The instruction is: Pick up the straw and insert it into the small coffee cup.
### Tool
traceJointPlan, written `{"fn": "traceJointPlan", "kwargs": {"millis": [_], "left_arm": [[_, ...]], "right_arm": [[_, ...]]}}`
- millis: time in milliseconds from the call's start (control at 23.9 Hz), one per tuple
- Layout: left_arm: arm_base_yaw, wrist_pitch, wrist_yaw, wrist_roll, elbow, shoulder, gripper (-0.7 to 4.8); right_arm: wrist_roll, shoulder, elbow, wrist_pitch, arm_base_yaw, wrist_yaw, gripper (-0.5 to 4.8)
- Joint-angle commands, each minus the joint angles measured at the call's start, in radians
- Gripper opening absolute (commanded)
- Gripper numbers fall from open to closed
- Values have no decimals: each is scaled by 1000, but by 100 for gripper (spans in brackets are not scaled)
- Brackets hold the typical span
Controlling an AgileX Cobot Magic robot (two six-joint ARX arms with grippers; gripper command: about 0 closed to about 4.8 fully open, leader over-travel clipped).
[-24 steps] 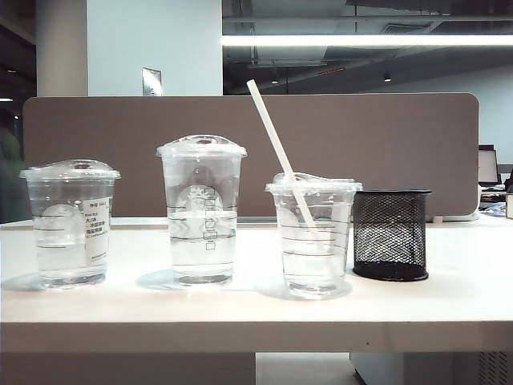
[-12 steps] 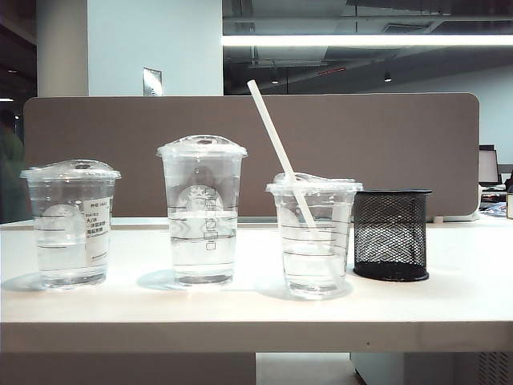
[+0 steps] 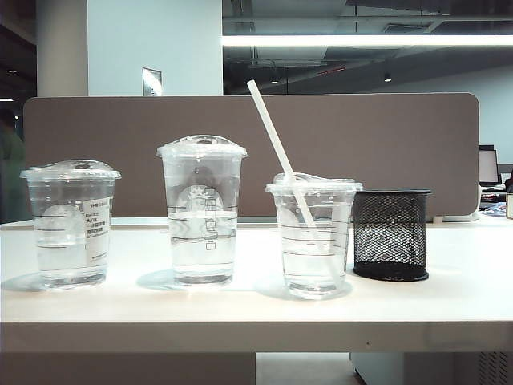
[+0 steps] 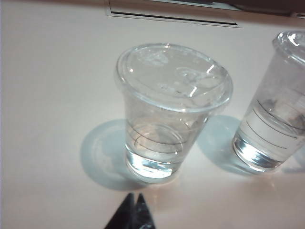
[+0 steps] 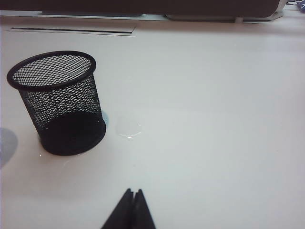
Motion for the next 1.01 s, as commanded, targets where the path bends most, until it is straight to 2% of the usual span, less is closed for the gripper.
{"fn": "traceJointPlan", "kwargs": {"millis": [42, 251, 335, 419, 628, 712, 1005], "left_arm": [[1, 10, 1, 0, 3, -1, -4], [1, 10, 1, 0, 3, -1, -4], [3, -18, 1, 3, 2, -45, -4], [29, -48, -1, 47, -6, -120, -4], [86, -62, -12, 45, -72, -272, -4], [95, -147, -23, 51, -81, -330, -4], [94, -163, -65, 106, -81, -335, -4]], "right_arm": [[3, -1, -7, 10, 0, 2, 3], [3, -1, -7, 10, 0, 2, 3], [3, -1, -7, 10, 0, 2, 3], [3, -1, -7, 10, 2, 3, 3], [3, -1, -7, 11, 3, 3, 3], [3, -1, -7, 11, 3, 2, 3], [3, -1, -7, 11, 3, 2, 3]]}}
